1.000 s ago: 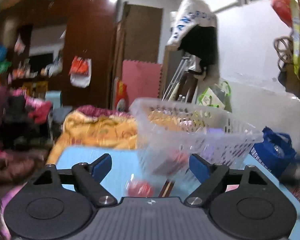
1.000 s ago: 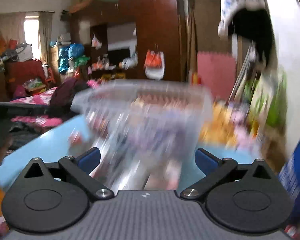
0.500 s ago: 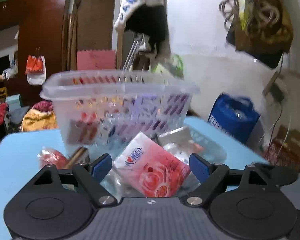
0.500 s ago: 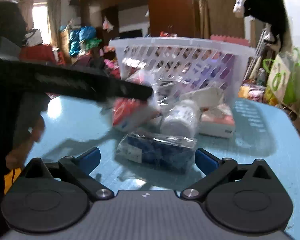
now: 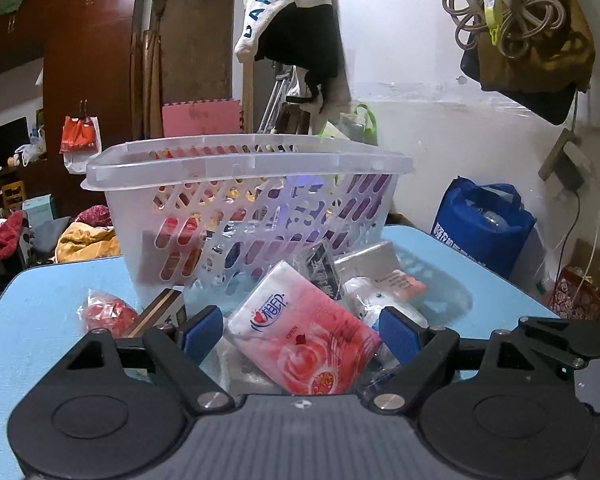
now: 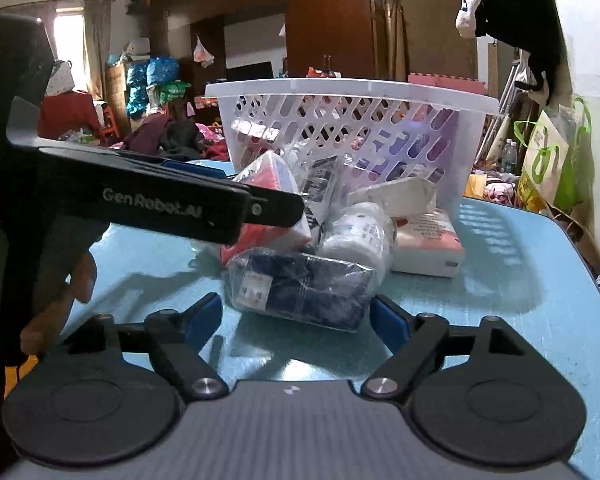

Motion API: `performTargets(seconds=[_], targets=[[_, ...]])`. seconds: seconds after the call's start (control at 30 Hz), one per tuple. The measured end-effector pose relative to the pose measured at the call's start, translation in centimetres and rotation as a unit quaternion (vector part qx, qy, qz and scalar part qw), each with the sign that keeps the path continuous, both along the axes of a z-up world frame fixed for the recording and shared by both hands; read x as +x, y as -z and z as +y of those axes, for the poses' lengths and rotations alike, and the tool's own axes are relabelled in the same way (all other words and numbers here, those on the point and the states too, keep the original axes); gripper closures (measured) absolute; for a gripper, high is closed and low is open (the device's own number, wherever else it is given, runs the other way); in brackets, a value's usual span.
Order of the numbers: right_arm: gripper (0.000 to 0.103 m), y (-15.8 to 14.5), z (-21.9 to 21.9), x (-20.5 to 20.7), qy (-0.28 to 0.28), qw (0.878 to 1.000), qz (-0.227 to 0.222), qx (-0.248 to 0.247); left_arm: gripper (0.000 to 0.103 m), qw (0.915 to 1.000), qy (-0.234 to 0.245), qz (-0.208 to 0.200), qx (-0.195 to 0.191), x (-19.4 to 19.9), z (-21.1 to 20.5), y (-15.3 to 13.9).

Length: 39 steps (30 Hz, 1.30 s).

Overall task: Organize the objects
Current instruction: 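Grasp a pink tissue pack with the left tool while the right tool grasps a dark clear-wrapped pack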

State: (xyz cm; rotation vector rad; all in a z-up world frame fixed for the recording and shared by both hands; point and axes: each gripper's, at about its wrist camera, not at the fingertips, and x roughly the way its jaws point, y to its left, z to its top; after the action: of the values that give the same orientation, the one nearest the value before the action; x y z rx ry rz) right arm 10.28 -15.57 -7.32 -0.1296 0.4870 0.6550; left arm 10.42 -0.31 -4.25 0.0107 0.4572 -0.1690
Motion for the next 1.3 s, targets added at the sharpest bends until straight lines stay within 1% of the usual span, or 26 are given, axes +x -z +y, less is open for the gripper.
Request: performTargets(seconds=[0.03, 0.07, 0.1, 0.13, 0.17, 0.2, 0.33, 0.43, 0.53, 0.63, 0.67, 0.73, 0.8, 0.9, 0.97, 1.03, 1.1, 1.17, 1.23, 1.3], targets=[[0.004, -0.1, 0.5, -0.1, -0.004, 1.0, 0.0, -0.013, 0.015, 1.0, 0.002, 0.001, -0.004, 0.0, 0.1, 0.0], [0.004, -0.2, 1.1, -0.1, -0.007, 1.0, -0.005, -0.024, 0.015, 1.0, 0.004, 0.003, -0.006, 0.0, 0.1, 0.1], [0.004, -0.4, 1.3, -0.2, -0.003, 1.0, -0.011, -0.025, 0.015, 0.9999, 0.006, 0.005, -0.008, 0.0, 0.2, 0.1], [0.007, -0.5, 1.6, -0.2, 0.0, 0.999, -0.014, -0.03, 0.015, 0.9999, 0.008, 0.007, -0.01, 0.0, 0.4, 0.2], [0.016, -0.5, 1.8, -0.2, 0.001, 0.999, -0.017, -0.039, 0.015, 0.9999, 0.009, 0.008, -0.012, 0.0, 0.4, 0.1], [0.02, -0.4, 1.9, -0.2, 0.005, 0.999, -0.019, -0.044, 0.015, 0.9998, 0.01, 0.01, -0.013, 0.1, 0.4, 0.1], [0.022, 0.0, 0.3, -0.6, 0.006, 0.999, -0.021, -0.026, 0.013, 0.9998, 0.01, 0.017, 0.0, 0.4, -0.3, 0.2], [0.022, 0.1, -1.0, -1.3, 0.005, 1.0, -0.023, -0.019, 0.011, 0.9993, 0.012, 0.025, 0.026, 0.7, -1.4, 0.6], [0.022, 0.2, -2.7, -1.8, 0.007, 1.0, -0.021, -0.006, 0.01, 0.997, 0.021, 0.029, 0.069, 0.5, -2.6, 1.1], [0.022, 0.1, -4.4, -2.0, 0.011, 1.0, -0.017, 0.01, 0.017, 0.9962, 0.014, 0.023, 0.083, 0.2, -3.1, 1.2], [0.022, 0.1, -4.8, -2.0, 0.012, 1.0, -0.016, 0.016, 0.019, 0.9966, 0.011, 0.018, 0.08, 0.0, -3.0, 1.2], [0.022, -0.2, -5.6, -1.9, 0.021, 0.999, -0.02, 0.026, 0.019, 0.9976, 0.003, -0.003, 0.068, -0.6, -2.4, 0.9], [0.022, -0.4, -6.4, -1.8, 0.025, 0.999, -0.021, 0.039, 0.02, 0.9982, 0.006, -0.033, 0.051, -1.8, -1.7, 0.4], [0.022, -0.8, -7.4, -1.5, 0.024, 0.997, -0.02, 0.065, 0.02, 0.9975, 0.011, -0.064, 0.029, -3.0, -0.8, -0.5], [0.022, -1.1, -8.0, -1.4, 0.023, 0.996, -0.026, 0.086, 0.02, 0.9973, 0.008, -0.071, 0.017, -3.4, -0.2, -1.0], [0.022, -1.7, -8.5, -1.4, 0.018, 0.992, -0.042, 0.113, 0.02, 0.9969, 0.003, -0.078, -0.009, -3.8, 0.8, -1.9], [0.022, -3.5, -8.7, -1.2, 0.016, 0.989, -0.067, 0.133, 0.02, 0.9951, 0.005, -0.093, -0.035, -4.0, 1.7, -3.6], [0.022, -6.4, -8.3, -0.3, 0.013, 0.985, -0.095, 0.145, 0.02, 0.9926, 0.0, -0.112, -0.046, -3.7, 2.5, -6.2], [0.022, -9.6, -7.1, 1.5, 0.012, 0.982, -0.118, 0.146, 0.02, 0.9922, -0.012, -0.111, -0.055, -1.7, 3.2, -8.9], [0.021, -12.5, -5.1, 4.5, 0.018, 0.983, -0.137, 0.124, 0.02, 0.9926, -0.035, -0.099, -0.061, 1.0, 3.8, -11.0]])
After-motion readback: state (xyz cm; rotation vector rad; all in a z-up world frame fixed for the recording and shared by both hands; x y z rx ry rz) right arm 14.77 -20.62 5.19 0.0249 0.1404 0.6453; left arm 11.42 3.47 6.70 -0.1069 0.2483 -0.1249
